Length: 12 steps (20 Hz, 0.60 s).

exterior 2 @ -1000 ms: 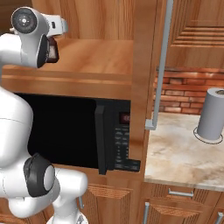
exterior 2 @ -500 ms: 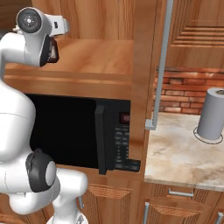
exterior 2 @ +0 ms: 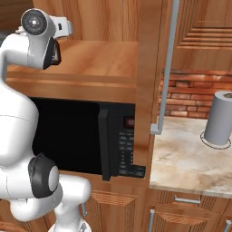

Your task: Collect the paprika, ketchup, and shaker from the cabinet and place them next to the stove.

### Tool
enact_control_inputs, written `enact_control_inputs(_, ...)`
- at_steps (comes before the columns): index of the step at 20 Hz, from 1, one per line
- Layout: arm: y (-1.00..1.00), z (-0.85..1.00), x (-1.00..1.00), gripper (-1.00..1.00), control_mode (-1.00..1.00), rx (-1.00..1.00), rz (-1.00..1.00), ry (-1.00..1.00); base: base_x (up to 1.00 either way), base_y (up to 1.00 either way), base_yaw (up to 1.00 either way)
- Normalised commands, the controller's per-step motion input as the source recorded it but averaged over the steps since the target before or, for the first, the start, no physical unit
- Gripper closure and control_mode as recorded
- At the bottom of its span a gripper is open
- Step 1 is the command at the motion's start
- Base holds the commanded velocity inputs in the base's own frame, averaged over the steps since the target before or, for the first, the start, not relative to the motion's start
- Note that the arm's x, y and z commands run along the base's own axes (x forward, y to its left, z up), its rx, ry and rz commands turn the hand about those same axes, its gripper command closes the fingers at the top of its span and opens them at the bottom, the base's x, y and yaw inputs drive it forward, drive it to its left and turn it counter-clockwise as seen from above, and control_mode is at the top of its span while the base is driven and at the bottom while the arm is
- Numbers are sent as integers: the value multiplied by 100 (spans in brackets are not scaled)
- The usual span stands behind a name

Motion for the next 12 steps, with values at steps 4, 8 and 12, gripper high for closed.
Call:
enact_control_inputs(4,0,-1,0,100,-100,0,0,0,0,0,0)
enact_control_inputs(8,0,-1,0,100,-100,0,0,0,0,0,0)
enact_control_inputs(12,0,-1,0,100,-100,0,0,0,0,0,0)
